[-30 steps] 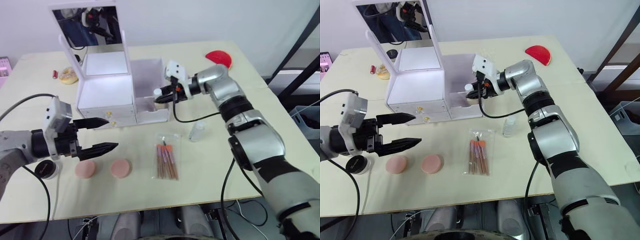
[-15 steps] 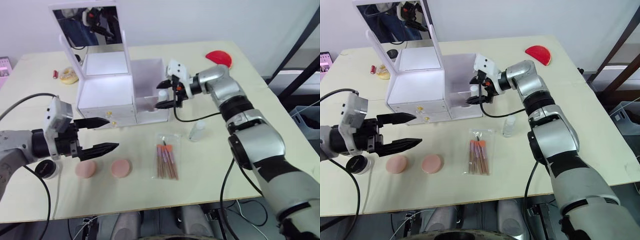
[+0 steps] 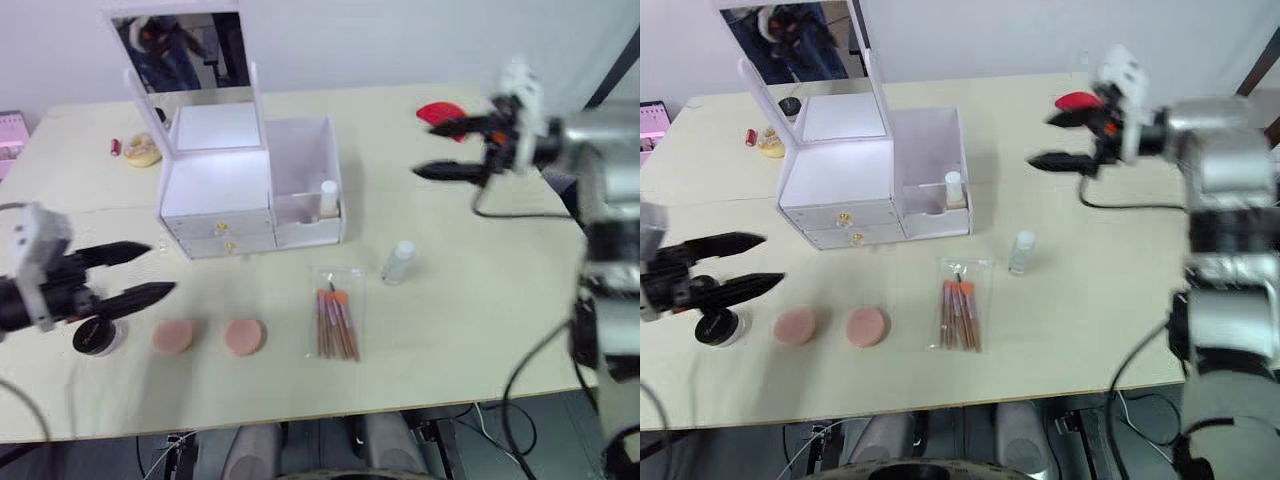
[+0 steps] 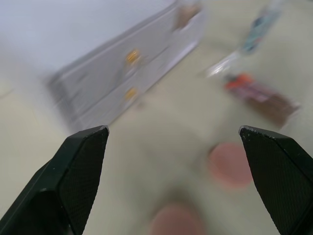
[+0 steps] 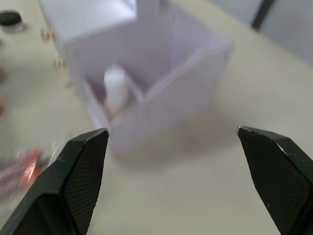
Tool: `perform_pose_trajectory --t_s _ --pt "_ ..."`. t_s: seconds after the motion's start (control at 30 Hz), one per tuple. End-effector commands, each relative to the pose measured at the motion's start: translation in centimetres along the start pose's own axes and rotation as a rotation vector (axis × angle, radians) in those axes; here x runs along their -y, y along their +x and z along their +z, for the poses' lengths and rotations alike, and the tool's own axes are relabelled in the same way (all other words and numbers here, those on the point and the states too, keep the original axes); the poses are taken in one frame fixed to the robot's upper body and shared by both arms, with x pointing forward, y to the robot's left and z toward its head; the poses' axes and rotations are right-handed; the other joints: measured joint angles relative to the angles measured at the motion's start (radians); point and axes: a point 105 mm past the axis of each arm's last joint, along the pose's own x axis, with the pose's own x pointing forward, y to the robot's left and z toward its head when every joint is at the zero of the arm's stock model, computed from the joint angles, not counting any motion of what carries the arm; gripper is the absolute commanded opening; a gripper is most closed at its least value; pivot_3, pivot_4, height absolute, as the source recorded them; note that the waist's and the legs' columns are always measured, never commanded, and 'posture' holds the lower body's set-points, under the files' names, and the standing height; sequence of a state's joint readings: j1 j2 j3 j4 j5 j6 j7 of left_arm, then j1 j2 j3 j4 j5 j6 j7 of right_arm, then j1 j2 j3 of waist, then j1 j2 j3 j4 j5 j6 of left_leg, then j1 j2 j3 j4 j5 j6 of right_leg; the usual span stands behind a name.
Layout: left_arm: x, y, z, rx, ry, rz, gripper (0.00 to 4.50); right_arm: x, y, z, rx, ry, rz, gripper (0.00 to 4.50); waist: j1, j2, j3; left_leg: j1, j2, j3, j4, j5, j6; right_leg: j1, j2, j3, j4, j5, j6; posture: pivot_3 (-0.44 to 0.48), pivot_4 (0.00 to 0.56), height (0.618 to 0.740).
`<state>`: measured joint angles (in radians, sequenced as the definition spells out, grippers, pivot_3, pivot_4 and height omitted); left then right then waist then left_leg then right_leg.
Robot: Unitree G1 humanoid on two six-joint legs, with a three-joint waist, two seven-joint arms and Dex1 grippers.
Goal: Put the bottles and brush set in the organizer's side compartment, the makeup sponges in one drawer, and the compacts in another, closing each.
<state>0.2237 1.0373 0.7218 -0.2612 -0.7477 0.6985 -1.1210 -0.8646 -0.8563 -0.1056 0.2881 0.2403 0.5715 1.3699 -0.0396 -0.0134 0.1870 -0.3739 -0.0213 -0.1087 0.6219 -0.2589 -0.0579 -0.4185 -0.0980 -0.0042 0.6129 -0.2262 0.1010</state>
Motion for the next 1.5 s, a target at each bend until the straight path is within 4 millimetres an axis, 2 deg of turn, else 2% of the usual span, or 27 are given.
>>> perform_pose_trajectory --t_s 0.03,0.13,0.23,0.33,0.47,0.53,0.6,0.83,1.0,1.1,1.17,1.37,1.5 --pt "-2.7 -4.0 0.3 -0.005 0.046 0.156 4.50 -1.4 -3.8 0.8 0.038 -0.079 -0.061 4.45 -0.006 0.000 0.000 0.000 0.001 0.001 0.000 0.000 0.000 -0.001 0.000 0.000 0.000 0.000 0.000 0.000 0.150 0.739" --pt "-3.9 -6.1 -0.9 -0.019 0.018 0.238 4.50 -1.5 -6.3 -1.4 0.009 -0.028 -0.154 4.45 -0.007 0.000 0.000 0.002 0.002 0.003 0.000 0.000 0.000 -0.001 0.001 0.001 0.001 -0.001 0.001 0.000 0.150 0.739" --pt "-5.1 -8.2 -2.8 -0.032 -0.036 0.312 4.50 -1.9 -8.9 -5.1 -0.053 0.045 -0.219 4.45 -0.003 -0.001 -0.001 0.001 0.003 0.004 0.005 0.000 0.000 0.000 0.000 0.001 0.001 -0.001 0.000 0.000 0.150 0.739" --pt "-6.9 -10.2 -5.5 -0.040 -0.087 0.418 4.50 -2.5 -11.0 -10.0 -0.129 0.114 -0.286 4.45 0.001 -0.003 -0.002 0.001 0.003 0.004 0.008 0.000 0.000 0.002 0.000 0.001 0.000 -0.001 0.000 0.000 0.150 0.739" --pt "-8.4 -12.5 -7.3 -0.049 -0.114 0.525 4.50 -3.0 -13.1 -13.5 -0.207 0.141 -0.338 4.45 -0.002 -0.003 -0.002 0.001 0.003 0.006 0.009 0.000 0.000 0.003 -0.001 0.001 -0.001 -0.001 0.000 0.000 0.150 0.739" --pt "-9.0 -14.2 -7.9 -0.046 -0.131 0.590 4.50 -2.9 -14.6 -14.2 -0.208 0.159 -0.388 4.45 -0.004 -0.004 -0.002 0.001 0.003 0.006 0.009 0.000 0.000 0.002 -0.001 0.002 -0.001 -0.001 0.000 0.000 0.150 0.739" --pt "-9.2 -15.0 -8.3 -0.045 -0.138 0.611 4.50 -2.9 -15.1 -14.2 -0.190 0.162 -0.400 4.45 -0.007 -0.004 -0.002 0.001 0.003 0.006 0.007 0.000 0.000 0.001 -0.001 0.001 -0.001 -0.001 0.000 0.000 0.150 0.739" --pt "-9.3 -15.1 -8.4 -0.038 -0.132 0.599 4.50 -3.0 -14.5 -13.8 -0.169 0.142 -0.379 4.45 -0.002 -0.004 -0.003 0.001 0.003 0.007 0.006 0.000 0.000 0.000 -0.001 0.001 0.001 0.000 0.000 0.000 0.150 0.739" --pt "-9.2 -13.9 -8.2 -0.033 -0.122 0.554 4.50 -2.8 -13.9 -13.0 -0.146 0.125 -0.380 4.45 0.000 -0.005 -0.003 0.001 0.003 0.007 0.006 0.000 0.000 0.000 -0.001 0.001 0.001 0.000 0.000 0.000 0.150 0.739" --pt "-9.1 -12.3 -7.4 -0.016 -0.099 0.501 4.50 -2.9 -12.9 -12.3 -0.131 0.111 -0.362 4.45 0.000 -0.005 -0.003 0.001 0.003 0.006 0.006 0.000 0.000 0.000 -0.001 0.001 0.001 0.000 0.000 0.000 0.150 0.739" --pt "-8.2 -10.0 -6.6 -0.007 -0.070 0.405 4.50 -3.2 -11.5 -11.5 -0.118 0.087 -0.320 4.45 0.000 -0.005 -0.003 0.001 0.004 0.006 0.006 0.000 0.000 0.000 -0.001 0.001 0.001 0.000 0.000 0.000 0.150 0.739" --pt "-3.9 -2.7 -2.4 0.032 0.054 0.121 4.50 -5.2 -6.2 -7.0 -0.008 0.025 -0.148 4.45 0.002 -0.006 -0.003 0.001 0.004 0.006 0.007 0.000 0.000 0.001 -0.001 0.002 0.001 0.000 -0.001 0.000 0.150 0.739" --pt "-0.9 0.8 -0.3 0.050 0.108 -0.027 4.50 -6.9 -3.1 -5.0 0.020 -0.005 -0.010 4.45 0.002 -0.006 -0.003 0.001 0.004 0.005 0.007 0.000 0.000 0.001 0.000 0.002 0.001 0.001 -0.001 0.000 0.150 0.739"
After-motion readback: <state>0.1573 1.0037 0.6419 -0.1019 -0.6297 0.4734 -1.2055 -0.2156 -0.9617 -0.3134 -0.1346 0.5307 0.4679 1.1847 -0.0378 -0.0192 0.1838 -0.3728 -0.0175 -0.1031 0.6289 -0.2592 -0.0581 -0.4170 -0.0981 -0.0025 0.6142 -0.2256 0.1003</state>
